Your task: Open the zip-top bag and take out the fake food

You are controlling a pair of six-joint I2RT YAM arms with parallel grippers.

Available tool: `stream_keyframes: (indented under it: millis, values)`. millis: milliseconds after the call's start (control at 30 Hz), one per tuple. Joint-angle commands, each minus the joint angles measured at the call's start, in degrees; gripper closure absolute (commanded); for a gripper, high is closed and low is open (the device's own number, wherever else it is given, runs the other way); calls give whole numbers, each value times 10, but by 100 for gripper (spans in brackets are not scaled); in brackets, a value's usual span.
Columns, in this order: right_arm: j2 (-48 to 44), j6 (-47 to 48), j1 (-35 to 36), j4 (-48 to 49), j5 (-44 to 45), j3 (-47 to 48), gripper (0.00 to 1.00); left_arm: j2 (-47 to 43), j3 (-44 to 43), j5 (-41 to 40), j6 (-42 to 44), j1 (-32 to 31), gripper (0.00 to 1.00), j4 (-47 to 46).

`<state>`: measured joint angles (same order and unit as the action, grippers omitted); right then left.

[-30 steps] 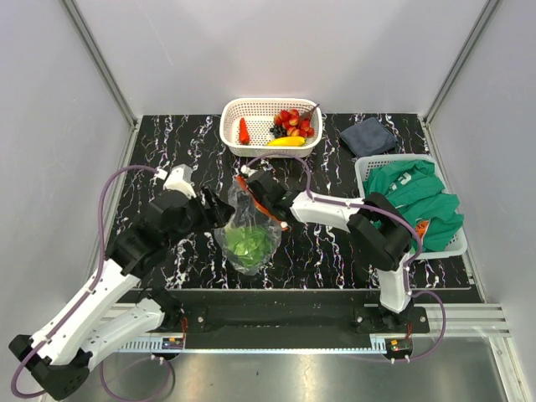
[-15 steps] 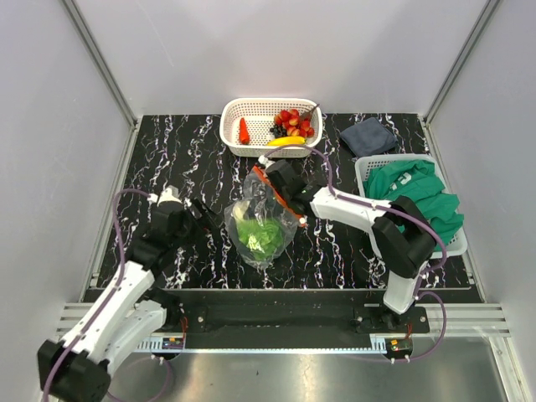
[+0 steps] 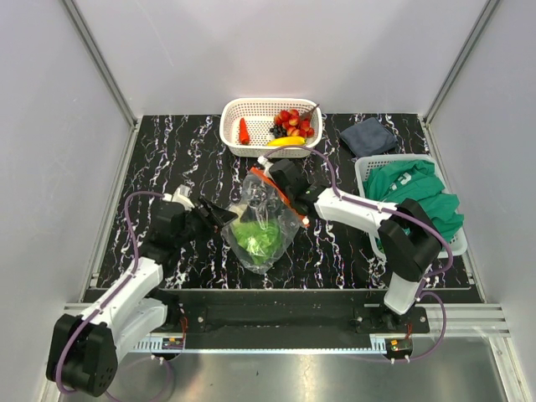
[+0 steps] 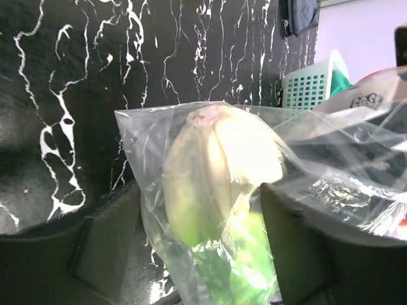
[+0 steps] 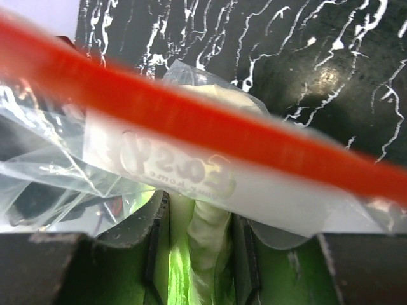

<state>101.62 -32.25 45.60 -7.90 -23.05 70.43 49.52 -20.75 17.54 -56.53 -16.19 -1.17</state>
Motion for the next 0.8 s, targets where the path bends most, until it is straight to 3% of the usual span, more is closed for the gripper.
stream_keyframes:
  millis: [0, 200, 400, 500, 633, 767]
  values:
    - [-28, -18, -5, 46, -30, 0, 85, 14, -8, 19, -3, 5, 37, -45]
    - [-41, -11, -14, 46, -24, -14, 90, -6, -33, -46, 28, 12, 66, 66]
    - [-60, -11, -18, 46, -20, -23, 93, 3, -27, -44, 26, 23, 81, 71]
    - [-70, -11, -19, 47, -22, -27, 94, 8, -27, -51, 27, 23, 99, 70]
    - [-88, -6, -19, 47, -24, -35, 95, 20, -45, -114, 26, 24, 100, 113]
    - [-135, 17, -21, 50, 27, -52, 97, 35, -59, -169, 29, 26, 100, 152]
